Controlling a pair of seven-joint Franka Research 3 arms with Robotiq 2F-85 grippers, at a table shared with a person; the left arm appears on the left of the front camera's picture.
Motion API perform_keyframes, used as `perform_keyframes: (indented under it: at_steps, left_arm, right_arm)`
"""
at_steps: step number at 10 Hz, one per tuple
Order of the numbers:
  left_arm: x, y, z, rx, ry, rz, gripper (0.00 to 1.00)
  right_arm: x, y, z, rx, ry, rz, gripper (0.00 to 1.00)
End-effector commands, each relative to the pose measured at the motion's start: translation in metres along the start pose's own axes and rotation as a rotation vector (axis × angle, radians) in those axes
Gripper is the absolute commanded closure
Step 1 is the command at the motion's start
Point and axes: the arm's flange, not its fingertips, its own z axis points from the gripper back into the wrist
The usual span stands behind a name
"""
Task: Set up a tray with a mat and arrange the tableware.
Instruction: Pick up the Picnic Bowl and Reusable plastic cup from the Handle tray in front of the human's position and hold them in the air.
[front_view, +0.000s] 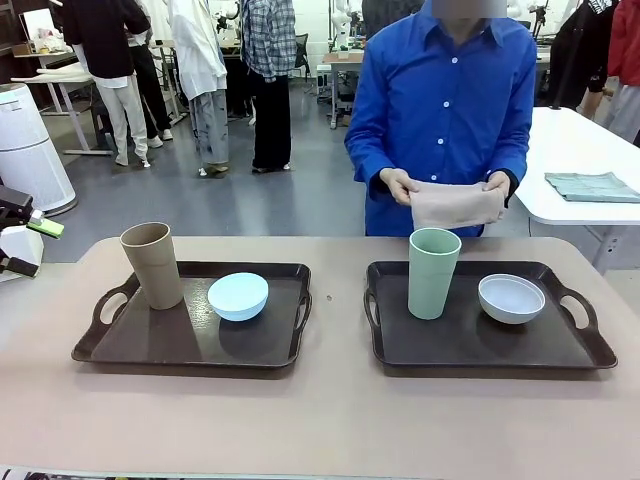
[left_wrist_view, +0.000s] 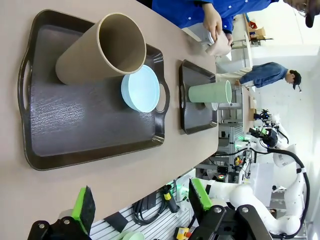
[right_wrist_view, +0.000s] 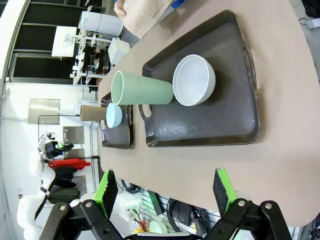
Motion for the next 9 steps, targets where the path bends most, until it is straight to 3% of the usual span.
perform_keyframes:
  at_steps: [1, 4, 6, 9]
  left_arm:
    - [0.0, 0.0, -0.001, -0.017, 0.003, 0.005, 0.0]
    - [0.013, -0.031, -0.005, 0.082, 0.002, -0.085, 0.0]
    - [0.017, -0.078, -0.001, 0.19, -0.045, -0.228, 0.0]
    - [0.024, -0.157, -0.005, 0.272, -0.037, -0.507, 0.0]
  right_arm:
    - [-0.001, 0.0, 0.001, 0.01, -0.001, 0.002, 0.0]
    - [0.012, 0.013, 0.008, -0.091, -0.008, -0.015, 0.0]
    - [0.029, 0.036, 0.011, -0.195, -0.039, -0.024, 0.0]
    - [0.035, 0.069, -0.015, -0.4, 0.043, -0.003, 0.0]
